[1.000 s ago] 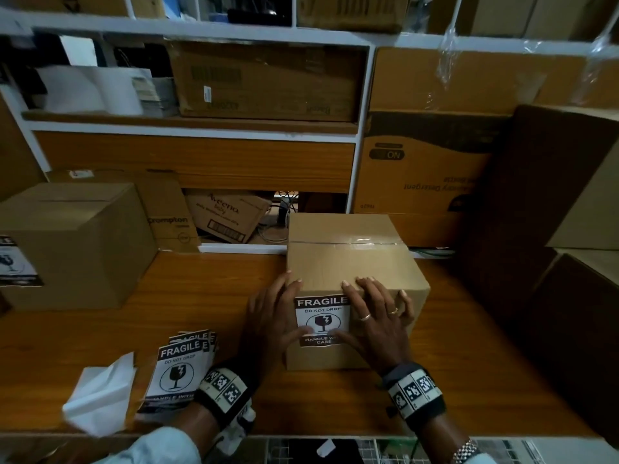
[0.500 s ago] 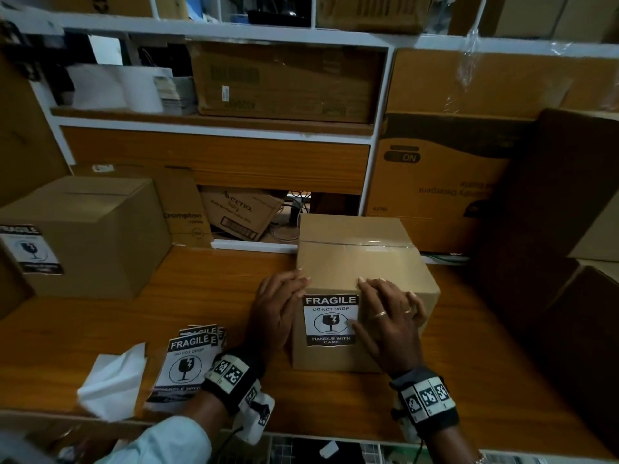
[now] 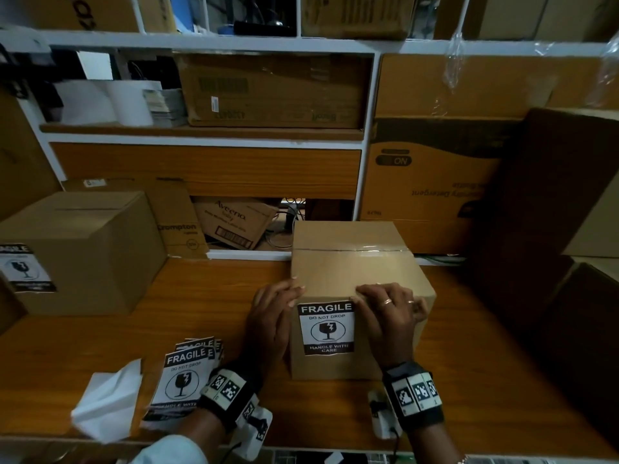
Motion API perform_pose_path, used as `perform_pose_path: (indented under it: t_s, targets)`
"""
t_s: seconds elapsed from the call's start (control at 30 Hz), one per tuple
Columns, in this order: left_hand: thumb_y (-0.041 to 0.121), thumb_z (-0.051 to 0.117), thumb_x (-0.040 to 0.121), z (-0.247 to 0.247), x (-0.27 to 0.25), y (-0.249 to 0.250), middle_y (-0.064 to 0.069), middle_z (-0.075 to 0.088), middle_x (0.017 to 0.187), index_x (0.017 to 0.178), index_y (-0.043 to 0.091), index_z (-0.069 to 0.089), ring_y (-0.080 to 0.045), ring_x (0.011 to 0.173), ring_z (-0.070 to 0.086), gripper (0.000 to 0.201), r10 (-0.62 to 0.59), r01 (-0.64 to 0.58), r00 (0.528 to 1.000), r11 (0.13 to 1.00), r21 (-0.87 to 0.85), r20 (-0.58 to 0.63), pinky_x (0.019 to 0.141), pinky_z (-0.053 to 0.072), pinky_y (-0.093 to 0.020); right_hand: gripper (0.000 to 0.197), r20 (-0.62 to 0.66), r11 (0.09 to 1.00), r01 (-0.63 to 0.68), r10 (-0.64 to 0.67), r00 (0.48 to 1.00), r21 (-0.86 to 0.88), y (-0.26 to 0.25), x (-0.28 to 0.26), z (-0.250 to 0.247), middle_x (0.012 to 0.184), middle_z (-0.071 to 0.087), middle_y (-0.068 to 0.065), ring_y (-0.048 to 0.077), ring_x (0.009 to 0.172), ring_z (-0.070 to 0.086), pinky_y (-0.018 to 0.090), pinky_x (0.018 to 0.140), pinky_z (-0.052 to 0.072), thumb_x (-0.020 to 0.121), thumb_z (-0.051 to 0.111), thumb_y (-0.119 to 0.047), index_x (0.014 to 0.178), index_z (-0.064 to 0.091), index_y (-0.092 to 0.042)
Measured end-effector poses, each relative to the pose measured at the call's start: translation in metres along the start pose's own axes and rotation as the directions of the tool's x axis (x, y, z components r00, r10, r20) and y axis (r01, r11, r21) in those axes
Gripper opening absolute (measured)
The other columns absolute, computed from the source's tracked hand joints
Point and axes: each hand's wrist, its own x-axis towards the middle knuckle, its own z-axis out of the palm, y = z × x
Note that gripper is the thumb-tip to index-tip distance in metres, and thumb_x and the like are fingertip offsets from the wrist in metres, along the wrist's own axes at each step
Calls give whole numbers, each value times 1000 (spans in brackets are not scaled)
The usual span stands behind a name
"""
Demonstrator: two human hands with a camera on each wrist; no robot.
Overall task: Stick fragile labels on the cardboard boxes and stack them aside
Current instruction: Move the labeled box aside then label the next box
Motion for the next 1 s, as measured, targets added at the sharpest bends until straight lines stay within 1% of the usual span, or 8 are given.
perform_pose_path:
  t_s: [0.07,0.17,0.23,0.37,0.47,0.6,0.87,1.0]
  targets:
    - [17,40,100,-2,0,1,-1,62,133,122,13,68,-5,124,50,36,-13,13,1000,1000,1,25,104,40,-24,26,5,1000,-20,20,1000,-5,0,2,-6,105,69,0,28,103,63,51,98,30,97,56,-39,100,74,-22]
    - [22,39,103,-7,-2,6,3,54,142,127,16,65,1,127,50,37,-34,37,998,997,-68,51,99,49,-22,30,68,988,-149,151,986,-37,10,3,-23,132,57,3,31,127,52,68,100,36,101,48,-44,114,70,-30]
    - [31,43,102,-11,-3,9,6,42,155,132,21,62,5,130,48,37,-67,77,995,988,-131,76,96,50,-15,34,99,965,-243,252,963,-95,22,1,-41,151,41,3,31,142,37,64,113,26,96,56,-51,125,66,-37]
    - [34,75,87,-6,-14,10,10,18,168,145,43,45,-14,140,47,66,-137,174,974,962,-210,179,93,59,-28,94,375,907,-395,319,871,144,38,-6,-66,167,7,-9,22,149,20,50,114,37,69,93,-29,146,42,-51]
    - [11,82,82,-1,-12,6,12,20,168,146,49,40,-19,145,42,86,-153,194,967,961,-196,206,96,59,-41,109,426,915,-389,312,849,105,36,-5,-63,168,8,-3,23,148,19,56,114,39,67,93,-12,145,31,-56]
    - [10,79,84,-10,-5,3,14,18,168,146,47,42,-20,145,42,81,-164,194,962,973,-124,217,100,57,-40,107,420,920,-382,313,852,90,30,-1,-57,168,9,3,35,147,28,59,108,46,67,93,-10,145,34,-52]
    - [13,83,82,-84,23,2,8,20,166,143,43,42,1,125,48,80,-137,136,974,991,19,181,82,53,-6,107,402,923,-335,239,884,188,-19,21,-31,166,13,1,40,142,37,55,100,50,65,93,-10,149,34,-42]
    - [17,81,84,-140,46,1,7,20,166,142,38,46,-1,129,52,71,-103,98,984,994,41,145,81,63,-29,101,380,906,-309,188,906,289,-61,41,-15,165,13,-8,40,140,39,56,99,51,70,91,-14,151,36,-41]
